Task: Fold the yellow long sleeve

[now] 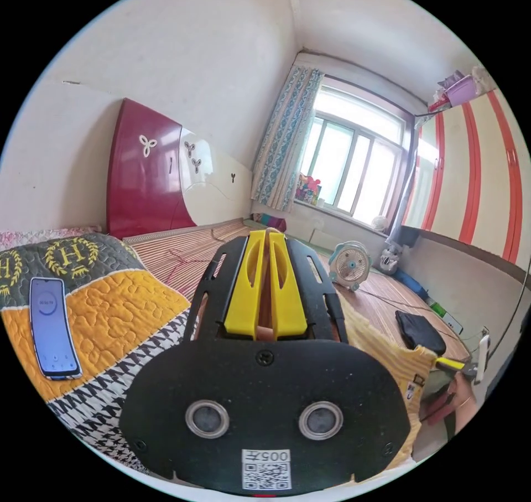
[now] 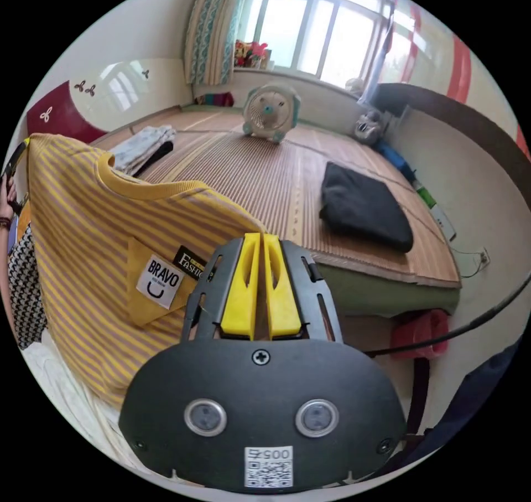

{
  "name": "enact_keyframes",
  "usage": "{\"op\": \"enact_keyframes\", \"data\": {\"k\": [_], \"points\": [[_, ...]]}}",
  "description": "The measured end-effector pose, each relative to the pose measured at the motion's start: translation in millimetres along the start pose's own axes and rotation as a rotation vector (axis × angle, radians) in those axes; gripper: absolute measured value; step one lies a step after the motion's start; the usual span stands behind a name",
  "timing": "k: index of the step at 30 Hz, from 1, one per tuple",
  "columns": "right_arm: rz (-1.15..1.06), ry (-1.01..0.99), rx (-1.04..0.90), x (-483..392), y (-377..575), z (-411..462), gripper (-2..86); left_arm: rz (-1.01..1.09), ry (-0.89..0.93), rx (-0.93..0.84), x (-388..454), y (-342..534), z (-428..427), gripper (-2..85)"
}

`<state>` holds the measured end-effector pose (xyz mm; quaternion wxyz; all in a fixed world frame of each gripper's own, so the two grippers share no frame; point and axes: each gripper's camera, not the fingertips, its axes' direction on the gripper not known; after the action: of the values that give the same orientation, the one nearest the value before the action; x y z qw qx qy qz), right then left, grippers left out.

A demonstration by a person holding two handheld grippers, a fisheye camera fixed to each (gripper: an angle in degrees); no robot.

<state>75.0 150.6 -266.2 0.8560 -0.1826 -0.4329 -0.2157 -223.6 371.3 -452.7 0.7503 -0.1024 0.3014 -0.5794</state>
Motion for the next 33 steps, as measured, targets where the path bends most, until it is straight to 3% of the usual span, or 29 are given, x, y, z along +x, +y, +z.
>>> {"op": "enact_keyframes", "data": {"k": [12,17,24,33], "points": [[0.143,0.276,0.745,41,-58,-346,-1.7,0.069,0.180,0.469,64,-114,-131,0.5],[0.208,0.351,0.914,45,-51,-441,-1.7,0.062,0.251,0.597,71,-149,-194,0.6],[0.185,0.345,0.972,41,-13,-498,-1.7,0.062,0.198,0.659,69,-128,-239,0.6],[0.114,0.300,0.868,24,-13,-458,-1.7,0.033,0.109,0.564,53,-112,-196,0.6]]}}
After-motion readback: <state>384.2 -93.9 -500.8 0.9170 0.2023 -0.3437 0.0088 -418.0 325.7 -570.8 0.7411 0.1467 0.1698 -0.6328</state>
